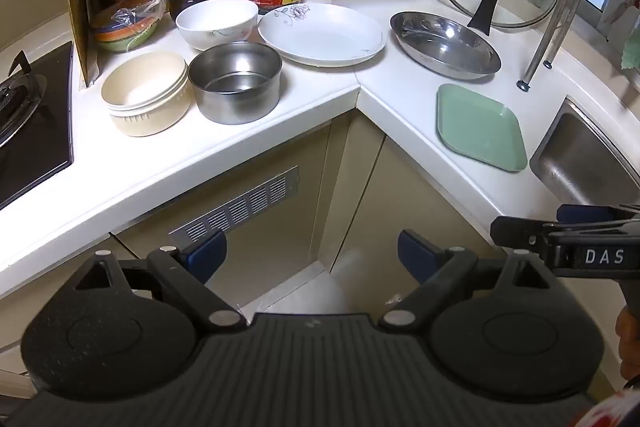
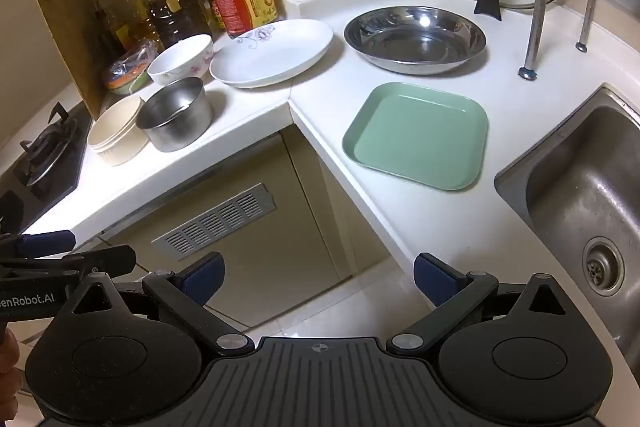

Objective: Organize plates and bowls

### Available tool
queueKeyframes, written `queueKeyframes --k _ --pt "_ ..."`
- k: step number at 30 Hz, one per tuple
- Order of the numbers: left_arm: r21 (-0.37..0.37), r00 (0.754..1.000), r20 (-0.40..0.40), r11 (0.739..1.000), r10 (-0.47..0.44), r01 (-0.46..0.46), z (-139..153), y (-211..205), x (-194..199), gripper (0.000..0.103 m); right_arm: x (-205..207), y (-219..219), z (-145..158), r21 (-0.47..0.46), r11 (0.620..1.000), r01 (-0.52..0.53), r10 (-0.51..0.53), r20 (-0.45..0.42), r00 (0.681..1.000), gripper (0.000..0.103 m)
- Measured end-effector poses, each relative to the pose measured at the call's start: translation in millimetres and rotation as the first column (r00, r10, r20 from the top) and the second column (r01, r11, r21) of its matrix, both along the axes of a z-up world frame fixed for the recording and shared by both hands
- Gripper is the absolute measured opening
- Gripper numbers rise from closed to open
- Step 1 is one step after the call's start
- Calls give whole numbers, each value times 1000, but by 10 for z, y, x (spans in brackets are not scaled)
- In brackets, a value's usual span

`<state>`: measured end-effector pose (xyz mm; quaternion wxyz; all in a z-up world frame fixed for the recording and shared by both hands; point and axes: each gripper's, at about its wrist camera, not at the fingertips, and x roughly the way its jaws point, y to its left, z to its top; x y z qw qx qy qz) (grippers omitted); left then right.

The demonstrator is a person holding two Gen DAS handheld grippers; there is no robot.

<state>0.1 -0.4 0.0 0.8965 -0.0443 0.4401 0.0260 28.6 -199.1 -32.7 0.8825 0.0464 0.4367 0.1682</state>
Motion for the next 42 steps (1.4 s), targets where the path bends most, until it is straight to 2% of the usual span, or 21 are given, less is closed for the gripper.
queueKeyframes --k 42 --pt "-5 1000 12 1000 -5 5 55 61 -27 92 -23 -14 42 -5 1000 -3 3 9 1000 100"
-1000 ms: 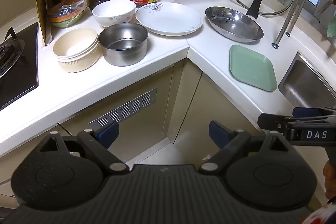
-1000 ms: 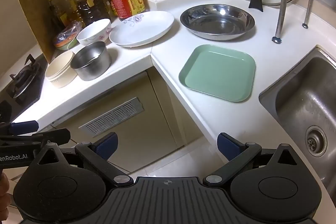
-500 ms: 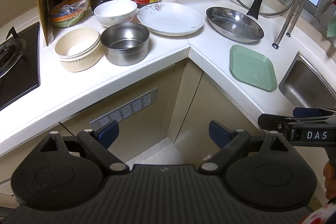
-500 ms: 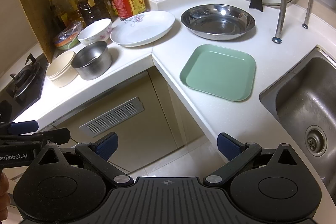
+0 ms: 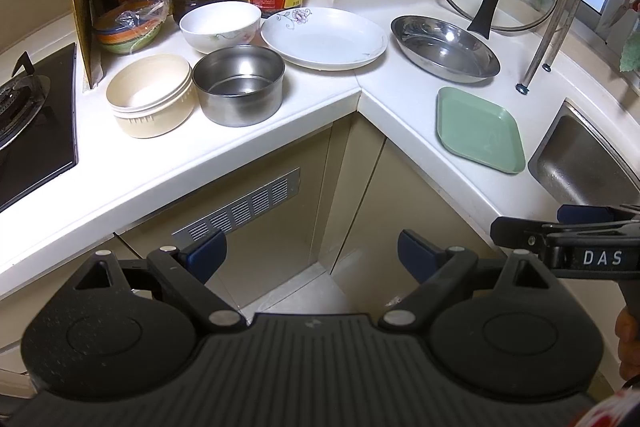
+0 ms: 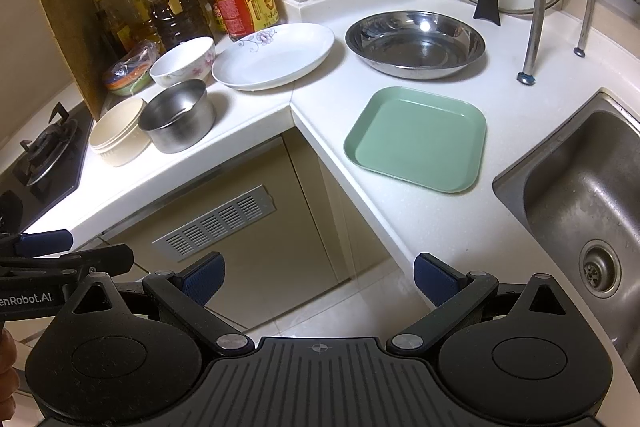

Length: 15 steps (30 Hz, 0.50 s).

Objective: Organize plates and bowls

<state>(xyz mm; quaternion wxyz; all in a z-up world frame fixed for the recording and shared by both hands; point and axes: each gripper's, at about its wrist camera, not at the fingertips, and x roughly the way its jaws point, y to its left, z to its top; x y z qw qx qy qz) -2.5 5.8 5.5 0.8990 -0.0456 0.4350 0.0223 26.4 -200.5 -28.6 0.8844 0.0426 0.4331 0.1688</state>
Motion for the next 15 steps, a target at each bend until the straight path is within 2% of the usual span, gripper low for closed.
queueKeyframes --k 15 --pt "0 1000 2 1000 -3 3 1 -15 -12 92 -8 5 0 -2 1000 1 -1 2 1000 100"
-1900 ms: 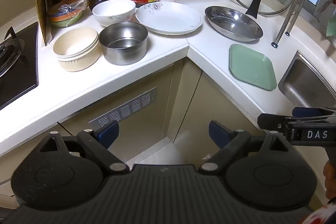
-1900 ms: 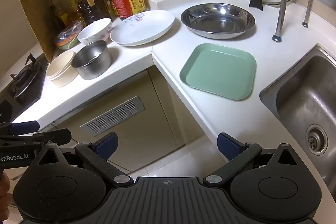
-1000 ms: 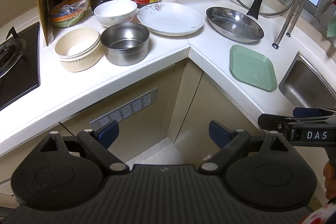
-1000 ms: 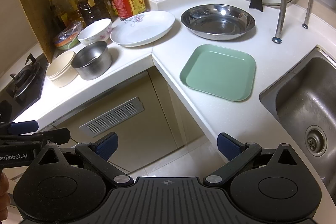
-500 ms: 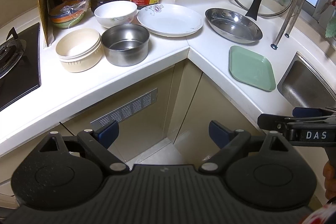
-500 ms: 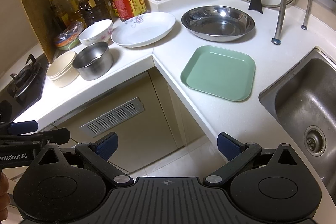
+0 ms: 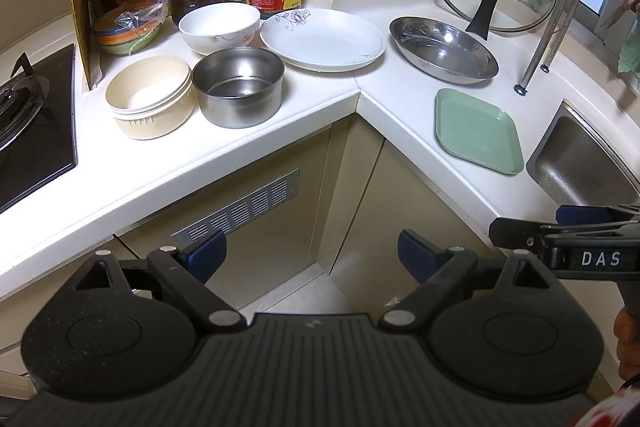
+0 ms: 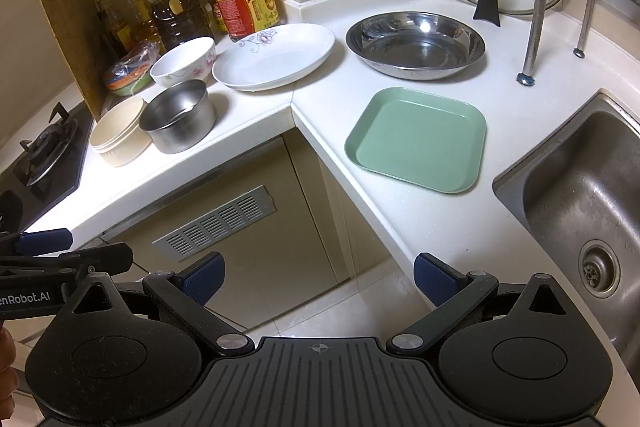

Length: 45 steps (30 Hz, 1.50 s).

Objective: Organize plates and bowls

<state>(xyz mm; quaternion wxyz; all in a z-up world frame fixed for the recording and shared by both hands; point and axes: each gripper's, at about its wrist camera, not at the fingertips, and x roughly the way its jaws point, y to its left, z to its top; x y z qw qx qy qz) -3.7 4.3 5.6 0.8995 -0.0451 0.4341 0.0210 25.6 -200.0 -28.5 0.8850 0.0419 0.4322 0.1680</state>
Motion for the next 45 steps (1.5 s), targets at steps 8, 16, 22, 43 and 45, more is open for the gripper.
queueKeyframes --k 8,16,22,43,45 --pt "0 1000 0 1000 2 -2 1 -3 -3 92 6 3 -2 -1 1000 -1 1 1 1000 100" --pt "-1 1000 0 1000 2 -2 1 -5 -4 92 20 10 3 -1 1000 0 0 0 1000 100" --pt "-1 1000 -1 1000 -2 2 8 -17 8 92 42 15 -2 -1 1000 0 0 0 1000 100" --pt "-12 999 -6 999 -41 41 -1 113 238 92 155 58 1 6 999 34 -34 -10 999 100" --pt "-16 999 -6 999 -49 49 -5 139 268 92 165 62 5 15 999 41 -41 -10 999 100"
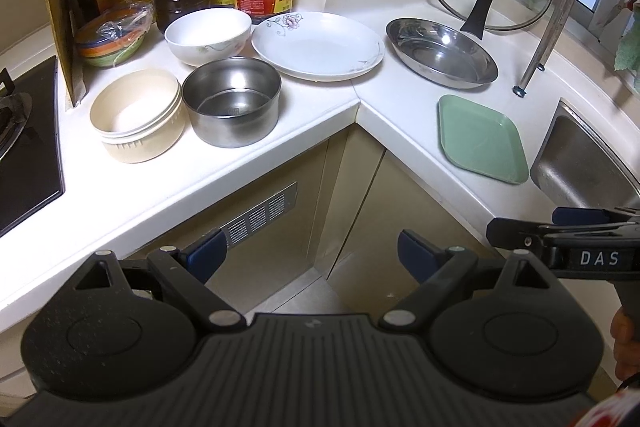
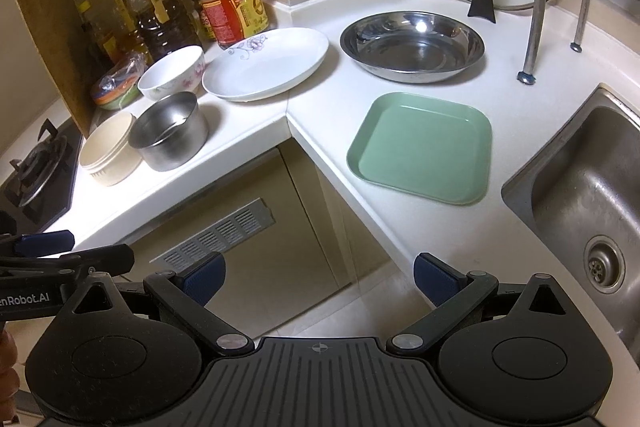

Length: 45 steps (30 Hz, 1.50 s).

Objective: Organize plates and bowls
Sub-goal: 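Move both grippers toward the rim of the stainless steel dish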

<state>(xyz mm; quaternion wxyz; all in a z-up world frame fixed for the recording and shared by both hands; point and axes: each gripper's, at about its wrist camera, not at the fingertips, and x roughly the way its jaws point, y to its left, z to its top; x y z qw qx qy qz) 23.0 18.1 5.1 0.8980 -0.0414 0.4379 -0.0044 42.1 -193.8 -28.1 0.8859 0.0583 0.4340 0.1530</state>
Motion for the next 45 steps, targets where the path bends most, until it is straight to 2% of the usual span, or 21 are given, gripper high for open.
queueKeyframes --k 8,16,28,40,45 --pt "-25 998 6 998 -61 61 3 117 200 92 47 -27 9 46 996 76 -77 16 997 100" --pt "-16 989 48 990 -137 138 36 196 428 92 88 -35 0 65 984 165 -169 49 984 100" --pt "-14 981 75 983 -179 181 -21 192 784 92 216 -177 -12 73 944 321 -327 89 941 100" --pt "-32 978 120 984 -172 177 0 -136 1308 92 754 -458 5 83 945 316 -325 130 937 100" --pt "-44 977 135 984 -167 174 -33 -364 1620 87 1042 -649 -21 93 949 302 -314 161 936 100"
